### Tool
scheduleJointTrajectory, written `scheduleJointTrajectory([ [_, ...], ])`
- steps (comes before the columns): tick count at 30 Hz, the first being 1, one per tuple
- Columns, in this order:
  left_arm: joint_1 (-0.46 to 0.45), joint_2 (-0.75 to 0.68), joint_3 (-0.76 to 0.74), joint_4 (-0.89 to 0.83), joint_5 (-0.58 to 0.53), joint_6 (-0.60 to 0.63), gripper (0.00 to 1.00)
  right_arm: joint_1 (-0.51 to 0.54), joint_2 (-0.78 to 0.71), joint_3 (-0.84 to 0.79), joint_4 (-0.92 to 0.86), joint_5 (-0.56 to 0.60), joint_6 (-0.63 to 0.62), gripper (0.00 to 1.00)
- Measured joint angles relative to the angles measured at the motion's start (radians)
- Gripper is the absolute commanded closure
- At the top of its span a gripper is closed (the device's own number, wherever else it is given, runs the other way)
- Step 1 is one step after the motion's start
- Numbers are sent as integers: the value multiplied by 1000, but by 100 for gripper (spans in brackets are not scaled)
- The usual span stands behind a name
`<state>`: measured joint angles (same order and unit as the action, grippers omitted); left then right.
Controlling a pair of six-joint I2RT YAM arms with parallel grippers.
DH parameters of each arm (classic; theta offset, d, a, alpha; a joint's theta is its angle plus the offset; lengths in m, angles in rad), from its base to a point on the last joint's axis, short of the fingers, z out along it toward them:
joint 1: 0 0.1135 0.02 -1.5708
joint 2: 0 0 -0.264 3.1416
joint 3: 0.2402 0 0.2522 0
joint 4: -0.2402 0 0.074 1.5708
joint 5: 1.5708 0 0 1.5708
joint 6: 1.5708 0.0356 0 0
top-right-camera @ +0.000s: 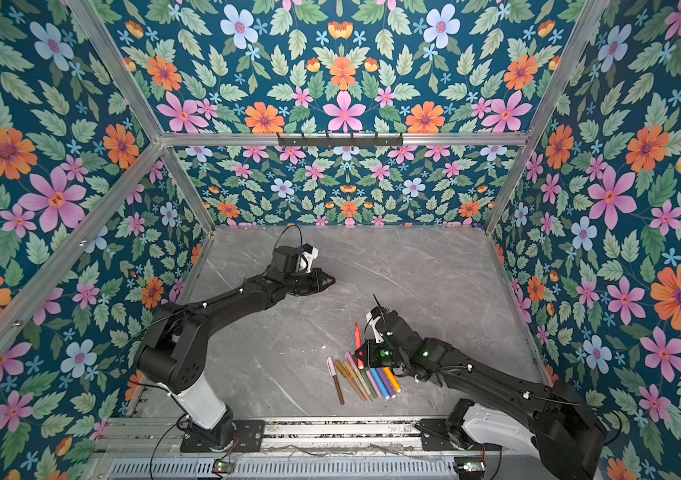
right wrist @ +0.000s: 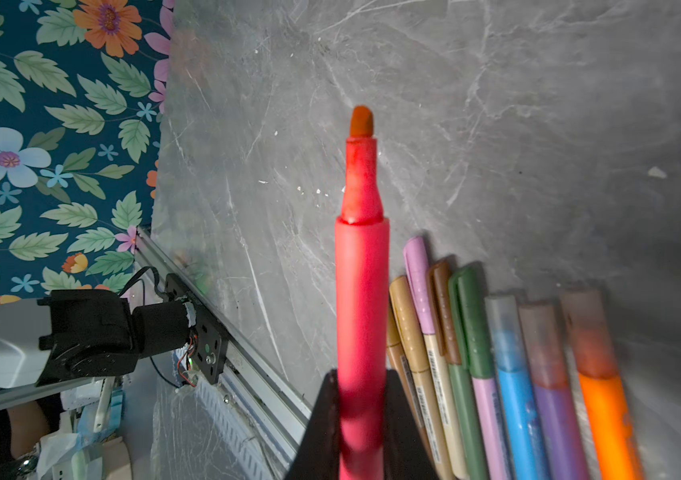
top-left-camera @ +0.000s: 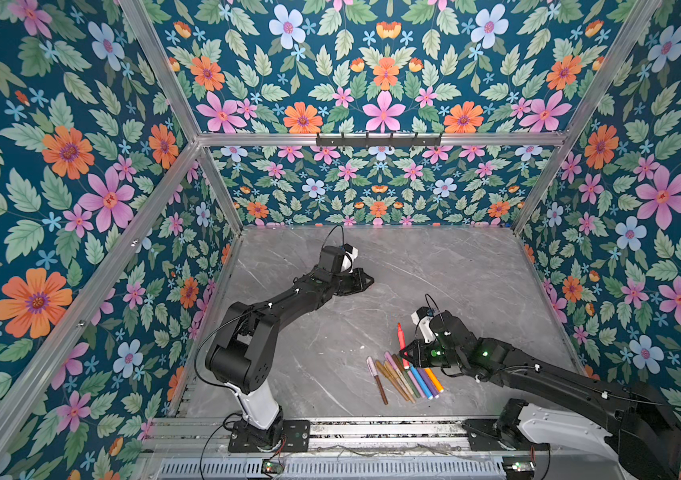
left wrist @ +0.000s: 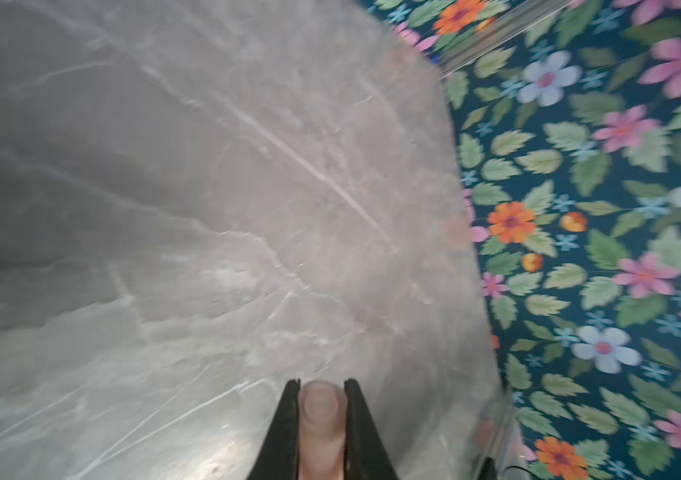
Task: Open the pen caps
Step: 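Pull the cap off with the left gripper while the right gripper holds the marker, then lower the cap onto the table with the left gripper and release it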
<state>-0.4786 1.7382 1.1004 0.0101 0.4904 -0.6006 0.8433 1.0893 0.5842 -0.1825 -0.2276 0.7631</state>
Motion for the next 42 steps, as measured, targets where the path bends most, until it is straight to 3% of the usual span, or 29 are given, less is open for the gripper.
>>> scheduleJointTrajectory([
  [9, -18, 138, 105, -242, -160, 114, 100, 0, 14, 7, -72, 66, -3, 100],
  [16, -86, 298, 313, -393, -281, 128, 100, -3, 32, 46, -241, 216, 10, 100],
  [18, -111, 335, 363, -431, -314, 127, 100, -35, 35, 65, -287, 230, 10, 100],
  [22, -144, 364, 396, -473, -367, 115, 99, -215, 69, 132, -330, 200, -71, 100],
  [27, -145, 369, 399, -467, -382, 98, 92, -352, 224, 284, -345, 117, -212, 100],
  [35, -146, 374, 399, -454, -383, 76, 77, -367, 603, 594, -365, 24, -348, 100],
  [42, -146, 365, 383, -429, -366, 76, 70, -367, 811, 791, -421, 25, -394, 98],
])
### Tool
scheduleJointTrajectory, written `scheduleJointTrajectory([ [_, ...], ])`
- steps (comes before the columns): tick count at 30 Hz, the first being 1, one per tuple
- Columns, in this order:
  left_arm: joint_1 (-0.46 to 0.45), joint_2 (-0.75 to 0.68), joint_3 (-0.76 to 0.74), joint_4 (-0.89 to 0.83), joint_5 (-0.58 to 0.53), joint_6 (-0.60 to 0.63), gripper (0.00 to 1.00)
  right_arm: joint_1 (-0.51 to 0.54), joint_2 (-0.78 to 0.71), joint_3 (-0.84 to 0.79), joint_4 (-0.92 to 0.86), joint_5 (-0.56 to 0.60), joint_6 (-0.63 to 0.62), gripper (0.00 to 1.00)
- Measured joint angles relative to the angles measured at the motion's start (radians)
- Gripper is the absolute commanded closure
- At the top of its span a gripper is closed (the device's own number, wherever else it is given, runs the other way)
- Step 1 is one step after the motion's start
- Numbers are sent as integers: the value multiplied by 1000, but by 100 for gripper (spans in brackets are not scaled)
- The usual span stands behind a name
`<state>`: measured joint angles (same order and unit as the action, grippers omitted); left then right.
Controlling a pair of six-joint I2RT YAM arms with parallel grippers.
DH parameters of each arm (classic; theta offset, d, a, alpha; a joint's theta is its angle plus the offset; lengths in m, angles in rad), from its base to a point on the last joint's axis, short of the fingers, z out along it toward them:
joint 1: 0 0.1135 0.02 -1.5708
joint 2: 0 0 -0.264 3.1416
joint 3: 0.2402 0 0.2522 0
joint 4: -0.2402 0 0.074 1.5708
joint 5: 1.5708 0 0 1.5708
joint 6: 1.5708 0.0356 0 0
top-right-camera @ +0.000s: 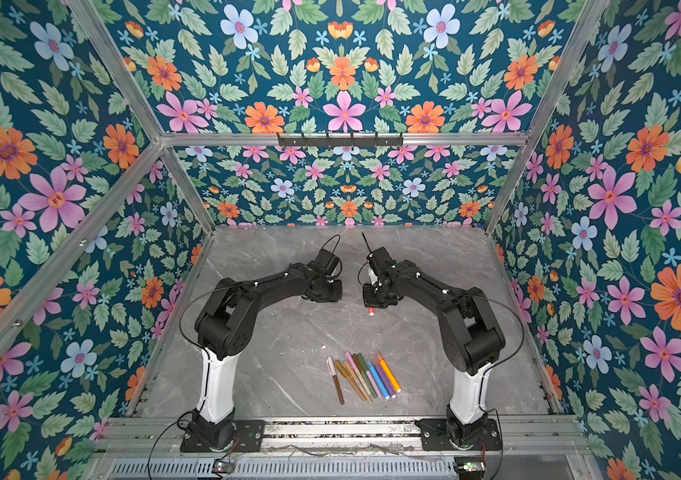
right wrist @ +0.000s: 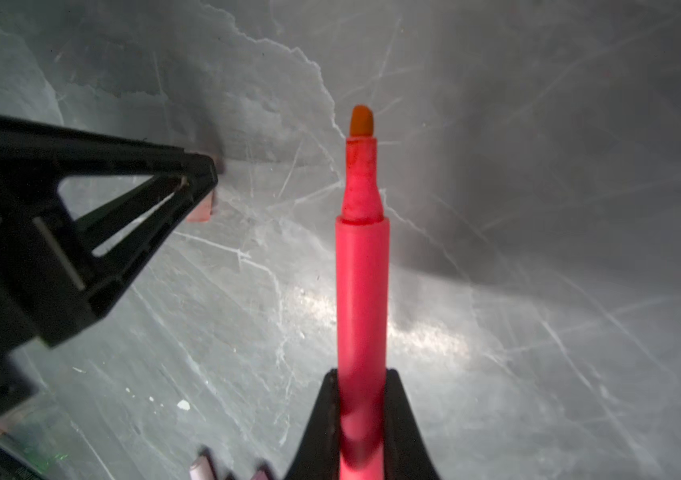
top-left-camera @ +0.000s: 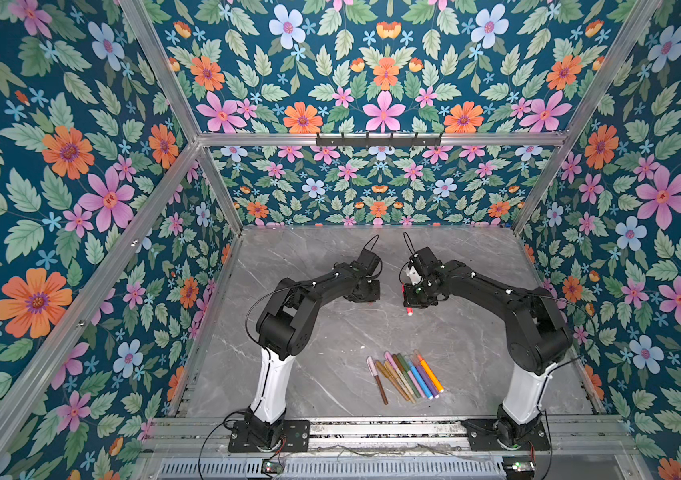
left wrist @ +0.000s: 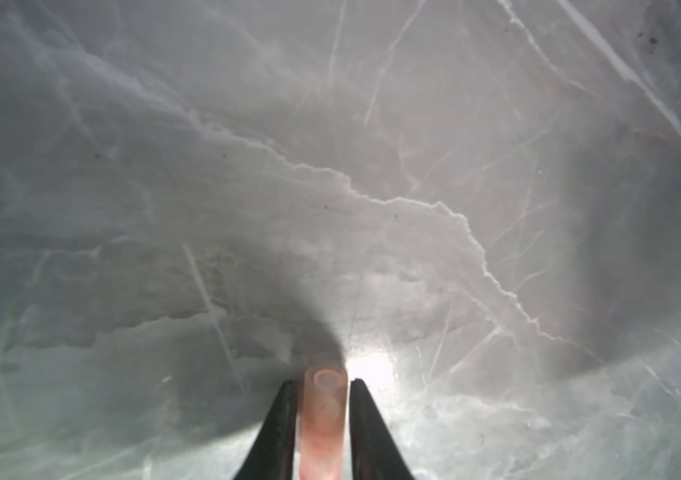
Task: Open the pen caps
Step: 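Lower the cap onto the table with the left gripper and release it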
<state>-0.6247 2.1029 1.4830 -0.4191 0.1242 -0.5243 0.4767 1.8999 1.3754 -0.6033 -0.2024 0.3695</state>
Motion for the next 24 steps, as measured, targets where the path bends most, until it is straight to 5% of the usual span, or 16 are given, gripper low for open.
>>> scheduleJointTrajectory([
  [13, 0, -34, -10, -43, 5, 0, 60, -2, 146, 127, -88, 74, 6, 98],
  [24, 16, -219, -31, -77, 5, 15, 54, -2, 168, 148, -103, 120, 61, 92],
])
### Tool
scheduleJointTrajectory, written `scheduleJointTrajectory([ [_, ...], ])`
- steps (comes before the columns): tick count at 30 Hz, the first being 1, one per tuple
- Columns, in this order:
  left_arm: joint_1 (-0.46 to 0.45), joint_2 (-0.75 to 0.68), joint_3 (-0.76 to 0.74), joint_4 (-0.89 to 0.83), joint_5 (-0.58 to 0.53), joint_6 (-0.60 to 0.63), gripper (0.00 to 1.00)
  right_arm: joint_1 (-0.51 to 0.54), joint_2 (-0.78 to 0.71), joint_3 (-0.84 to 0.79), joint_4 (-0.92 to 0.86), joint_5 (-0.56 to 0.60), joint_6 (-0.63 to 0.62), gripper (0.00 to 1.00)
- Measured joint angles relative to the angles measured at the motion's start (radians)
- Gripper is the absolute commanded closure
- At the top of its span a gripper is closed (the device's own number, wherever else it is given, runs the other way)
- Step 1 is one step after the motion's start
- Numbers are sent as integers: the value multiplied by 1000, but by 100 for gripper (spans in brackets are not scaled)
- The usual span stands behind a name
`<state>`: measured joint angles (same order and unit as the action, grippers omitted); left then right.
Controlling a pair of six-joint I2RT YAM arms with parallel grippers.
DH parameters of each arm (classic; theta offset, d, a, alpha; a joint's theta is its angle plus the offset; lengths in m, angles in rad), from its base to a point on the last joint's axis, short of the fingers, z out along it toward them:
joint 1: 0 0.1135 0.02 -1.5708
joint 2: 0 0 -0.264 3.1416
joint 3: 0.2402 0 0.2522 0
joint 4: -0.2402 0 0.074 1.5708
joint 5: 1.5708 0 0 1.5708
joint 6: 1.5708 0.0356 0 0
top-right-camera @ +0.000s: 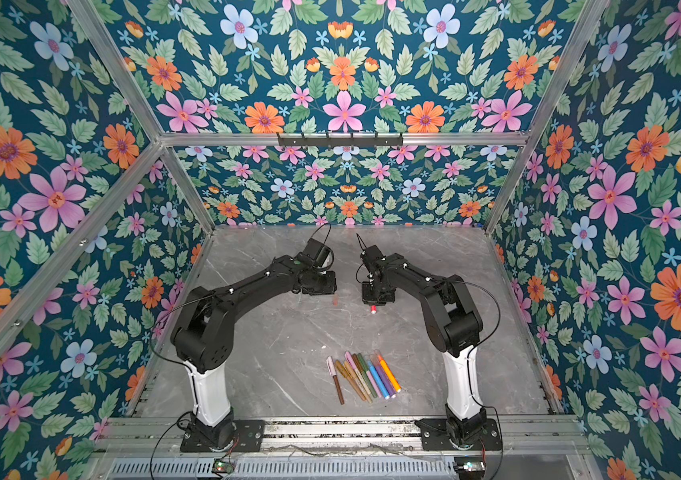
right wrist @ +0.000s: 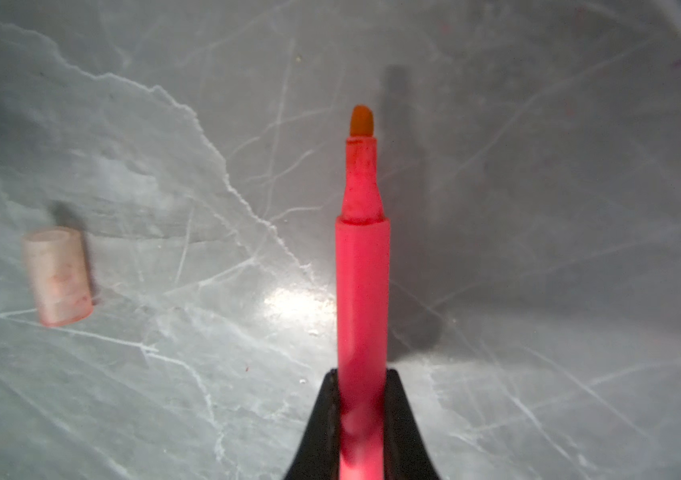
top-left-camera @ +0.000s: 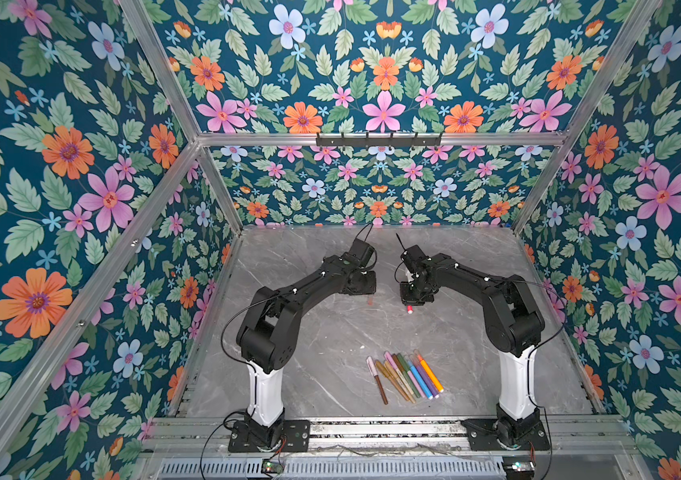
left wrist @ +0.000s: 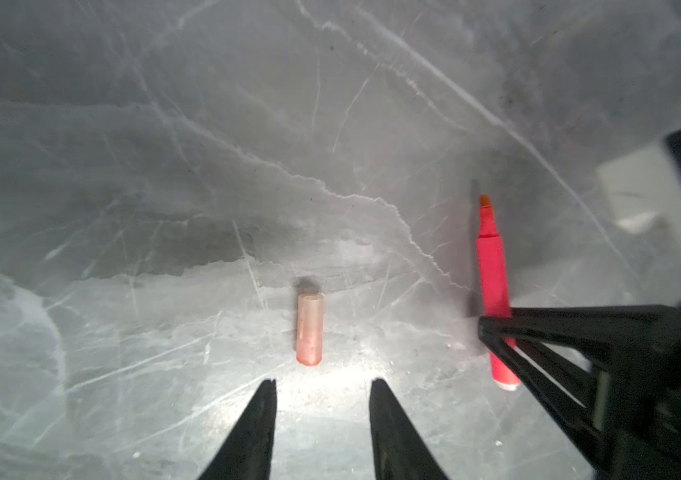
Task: Open the pen caps
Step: 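Lower the cap onto the table with the left gripper and release it, then lay the uncapped pink marker on the table with the right gripper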
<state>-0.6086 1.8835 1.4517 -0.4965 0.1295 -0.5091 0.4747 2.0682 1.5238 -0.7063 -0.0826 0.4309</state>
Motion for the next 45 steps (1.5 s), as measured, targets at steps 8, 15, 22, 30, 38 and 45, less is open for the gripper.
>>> scheduleJointTrajectory([
  [8, -3, -278, -229, 150, -34, 18, 51, 0, 18, -1, -2, 15, 13, 84],
  [15, -3, -332, -311, 211, -55, 18, 52, 0, 18, -5, 4, 15, 19, 79],
  [22, -3, -338, -328, 232, -48, 18, 50, 0, 18, -6, 10, 11, 23, 72],
  [30, -3, -388, -352, 245, -44, 19, 50, 0, 4, -17, 14, 12, 23, 67],
  [38, -3, -578, -452, 327, -48, 30, 48, 0, -137, -96, -2, 25, 4, 66],
  [45, -3, -767, -600, 386, -25, 56, 48, 58, -468, -420, 71, 8, 2, 65],
])
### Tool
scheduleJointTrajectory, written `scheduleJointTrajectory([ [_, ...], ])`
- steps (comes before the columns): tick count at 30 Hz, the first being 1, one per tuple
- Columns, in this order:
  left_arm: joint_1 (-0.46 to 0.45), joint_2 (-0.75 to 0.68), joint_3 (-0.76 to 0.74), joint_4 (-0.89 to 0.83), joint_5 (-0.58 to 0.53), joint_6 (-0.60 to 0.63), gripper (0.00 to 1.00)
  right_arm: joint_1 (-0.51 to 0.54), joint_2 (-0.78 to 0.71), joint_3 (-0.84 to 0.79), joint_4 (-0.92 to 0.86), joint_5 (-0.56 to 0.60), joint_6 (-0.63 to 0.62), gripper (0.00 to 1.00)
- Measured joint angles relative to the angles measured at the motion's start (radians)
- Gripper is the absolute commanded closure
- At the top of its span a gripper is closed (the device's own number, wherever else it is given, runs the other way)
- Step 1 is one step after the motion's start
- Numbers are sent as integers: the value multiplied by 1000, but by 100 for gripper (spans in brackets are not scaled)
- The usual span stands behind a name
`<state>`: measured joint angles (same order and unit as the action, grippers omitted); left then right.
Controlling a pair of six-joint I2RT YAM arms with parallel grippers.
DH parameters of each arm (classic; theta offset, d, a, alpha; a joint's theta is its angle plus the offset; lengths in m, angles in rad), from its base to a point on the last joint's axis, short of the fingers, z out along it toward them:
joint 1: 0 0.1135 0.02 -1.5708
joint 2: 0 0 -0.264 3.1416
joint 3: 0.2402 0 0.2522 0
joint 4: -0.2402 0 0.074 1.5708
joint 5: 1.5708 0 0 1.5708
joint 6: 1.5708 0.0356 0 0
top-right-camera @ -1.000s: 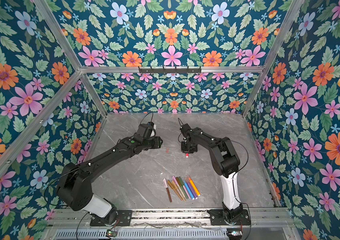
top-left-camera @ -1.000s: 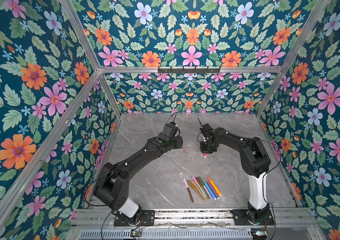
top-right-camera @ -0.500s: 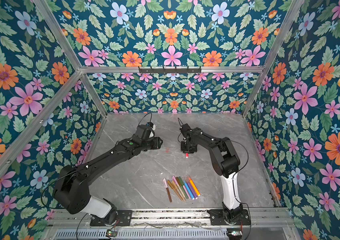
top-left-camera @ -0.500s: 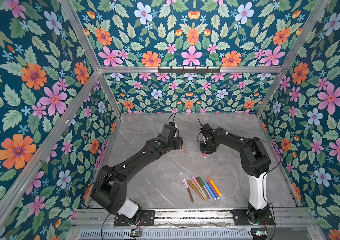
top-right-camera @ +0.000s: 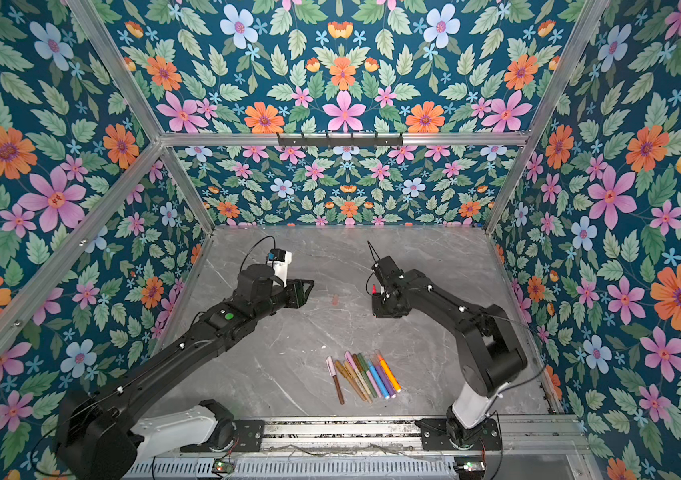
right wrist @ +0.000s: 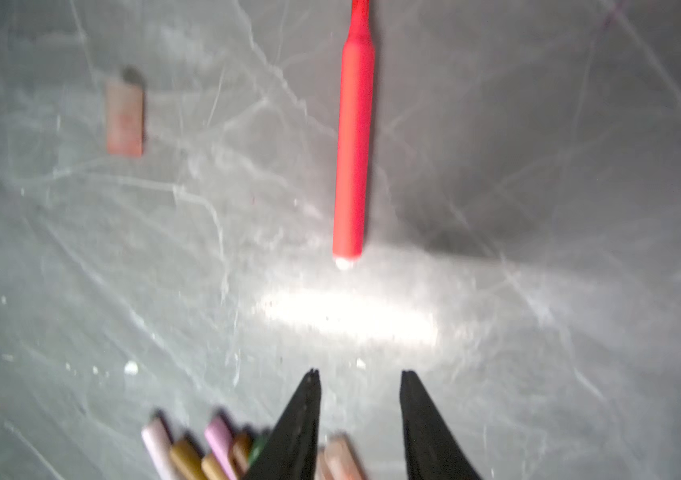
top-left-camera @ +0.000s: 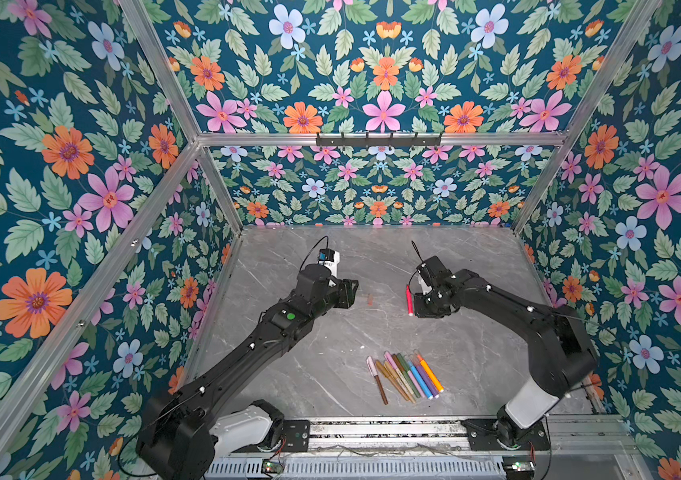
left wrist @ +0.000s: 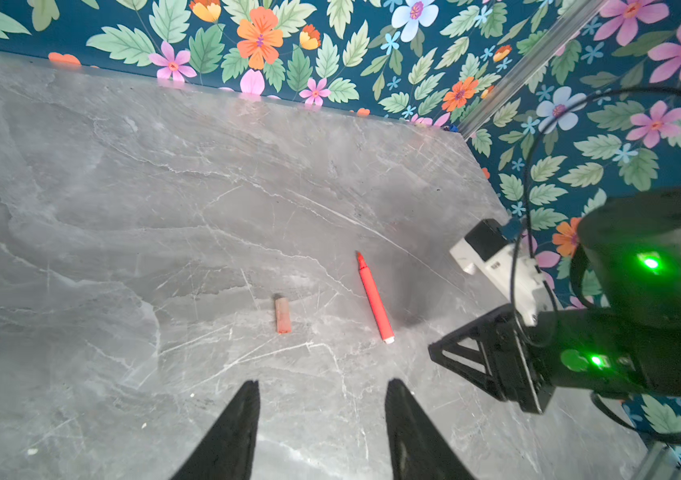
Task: Open the pen caps
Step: 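Lay the uncapped pink marker on the table with the right gripper, then grasp the orange marker with the right gripper while the left gripper waits nearby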
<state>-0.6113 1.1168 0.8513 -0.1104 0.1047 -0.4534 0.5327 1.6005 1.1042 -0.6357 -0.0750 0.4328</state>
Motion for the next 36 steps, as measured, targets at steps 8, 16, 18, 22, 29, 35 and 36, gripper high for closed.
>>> scheduleJointTrajectory([
  [8, 1, -338, -144, -28, -113, 48, 29, 156, -369, -416, 61, 1, 116, 69],
  [16, 2, -459, -229, -43, -268, 66, 23, 206, -553, -617, 111, -54, 248, 71],
  [18, 2, -454, -237, -42, -276, 60, 23, 209, -569, -631, 120, -66, 259, 71],
  [22, 2, -427, -248, -35, -275, 55, 25, 209, -582, -664, 140, -82, 284, 71],
  [29, 2, -340, -245, -31, -262, 39, 27, 211, -584, -702, 151, -100, 323, 72],
  [35, 2, -276, -234, -6, -243, 28, 27, 212, -577, -681, 107, -51, 354, 77],
  [36, 2, -266, -232, 3, -241, 20, 27, 213, -573, -674, 98, -39, 361, 77],
])
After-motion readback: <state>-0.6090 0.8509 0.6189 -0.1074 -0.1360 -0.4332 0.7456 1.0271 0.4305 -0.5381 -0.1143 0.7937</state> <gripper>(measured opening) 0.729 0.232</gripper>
